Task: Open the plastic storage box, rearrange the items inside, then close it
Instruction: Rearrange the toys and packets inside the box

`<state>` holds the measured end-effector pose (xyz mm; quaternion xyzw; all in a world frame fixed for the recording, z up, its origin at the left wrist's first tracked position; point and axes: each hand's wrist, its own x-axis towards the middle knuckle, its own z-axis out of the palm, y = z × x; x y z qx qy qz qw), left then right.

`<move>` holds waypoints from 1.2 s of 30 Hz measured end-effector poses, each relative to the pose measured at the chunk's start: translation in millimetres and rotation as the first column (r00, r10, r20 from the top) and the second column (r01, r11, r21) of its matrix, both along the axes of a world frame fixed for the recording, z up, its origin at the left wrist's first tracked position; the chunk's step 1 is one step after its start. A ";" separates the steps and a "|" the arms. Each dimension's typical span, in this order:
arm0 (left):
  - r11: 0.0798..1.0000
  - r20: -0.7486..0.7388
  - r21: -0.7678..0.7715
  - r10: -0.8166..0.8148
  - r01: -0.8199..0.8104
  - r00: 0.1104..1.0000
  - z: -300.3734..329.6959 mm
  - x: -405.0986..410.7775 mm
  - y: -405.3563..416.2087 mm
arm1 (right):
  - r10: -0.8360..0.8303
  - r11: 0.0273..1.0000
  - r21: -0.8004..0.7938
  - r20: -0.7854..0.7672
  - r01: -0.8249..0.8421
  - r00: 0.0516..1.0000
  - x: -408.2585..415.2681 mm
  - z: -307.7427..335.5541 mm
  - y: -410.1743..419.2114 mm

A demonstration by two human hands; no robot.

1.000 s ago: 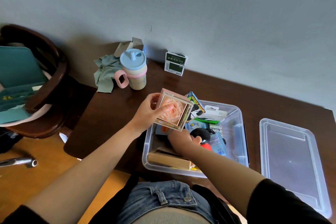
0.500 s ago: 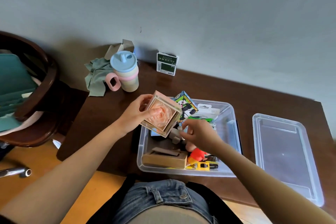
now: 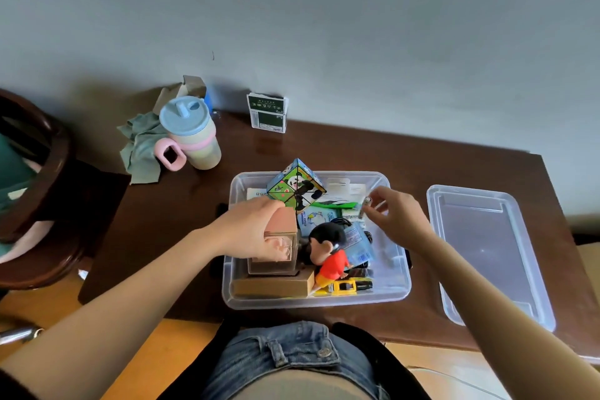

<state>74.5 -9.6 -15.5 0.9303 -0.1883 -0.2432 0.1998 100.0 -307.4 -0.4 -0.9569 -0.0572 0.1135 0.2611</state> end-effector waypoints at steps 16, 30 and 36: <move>0.946 0.010 0.191 -0.268 0.261 0.964 13.2 35.7 -147.8 | 0.065 0.997 -0.035 -0.076 -0.068 0.995 16.5 1.1 -16.4; 0.972 -0.373 -0.015 -0.221 0.233 0.901 -39.3 55.3 -178.4 | 0.286 0.882 -0.353 -0.127 -0.313 0.950 25.0 2.9 -2.5; 0.983 -0.377 0.005 -0.166 0.181 0.911 -37.2 52.6 -187.4 | 0.280 0.843 -0.437 -0.139 -0.312 0.950 30.1 2.1 4.6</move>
